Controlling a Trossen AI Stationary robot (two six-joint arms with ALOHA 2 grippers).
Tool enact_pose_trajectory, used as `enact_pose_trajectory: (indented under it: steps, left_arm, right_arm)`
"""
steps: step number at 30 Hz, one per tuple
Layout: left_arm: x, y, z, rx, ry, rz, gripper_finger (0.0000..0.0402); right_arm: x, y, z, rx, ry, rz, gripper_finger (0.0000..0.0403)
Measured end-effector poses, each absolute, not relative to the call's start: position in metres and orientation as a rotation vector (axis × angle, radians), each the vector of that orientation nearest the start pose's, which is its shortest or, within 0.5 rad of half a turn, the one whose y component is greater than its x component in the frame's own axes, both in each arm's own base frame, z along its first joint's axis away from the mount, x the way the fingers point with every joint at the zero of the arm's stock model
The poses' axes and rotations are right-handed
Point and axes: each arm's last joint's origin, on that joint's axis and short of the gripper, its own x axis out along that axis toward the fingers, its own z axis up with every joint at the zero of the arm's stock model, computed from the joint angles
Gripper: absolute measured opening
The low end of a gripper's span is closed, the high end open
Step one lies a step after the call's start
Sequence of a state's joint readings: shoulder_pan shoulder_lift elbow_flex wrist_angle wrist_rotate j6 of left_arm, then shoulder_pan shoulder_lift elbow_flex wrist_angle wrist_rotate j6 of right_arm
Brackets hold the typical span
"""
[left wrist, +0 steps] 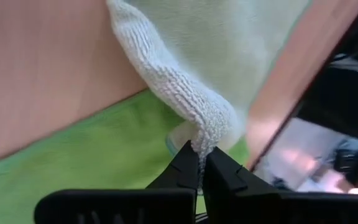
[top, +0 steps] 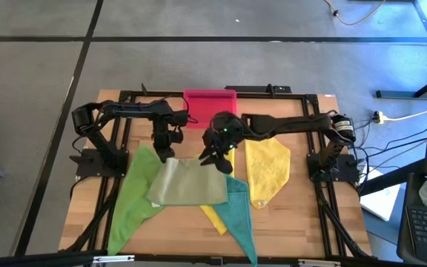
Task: Fold microfiber towels
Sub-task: Fold the light green microfiber cloth
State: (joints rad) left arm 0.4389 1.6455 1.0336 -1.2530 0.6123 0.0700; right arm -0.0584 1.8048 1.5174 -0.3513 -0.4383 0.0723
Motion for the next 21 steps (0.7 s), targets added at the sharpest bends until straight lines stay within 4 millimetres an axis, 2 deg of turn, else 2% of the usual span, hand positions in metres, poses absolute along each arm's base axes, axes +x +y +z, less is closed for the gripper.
enact_pose_trajectory:
  steps: [3, 7, 15, 21]
  left_arm:
    - [0.231, 0.091, 0.188, -0.966, 1.614, -0.101, 0.0003]
    - [0.231, 0.094, 0.188, -1.065, 1.61, -0.047, 0.0001]
    - [0.23, 0.096, 0.19, -1.255, 1.589, 0.011, 0.0001]
    - [0.235, 0.091, 0.191, -1.381, 1.566, 0.003, 0.0002]
  right_arm:
    - [0.406, -0.015, 0.309, 0.192, 0.696, 0.217, 0.0126]
    - [0.402, -0.022, 0.323, 0.174, 0.729, 0.182, 0.0126]
    - [0.394, -0.021, 0.32, 0.191, 0.833, 0.181, 0.0126]
    - [0.391, -0.019, 0.318, 0.189, 0.867, 0.228, 0.0126]
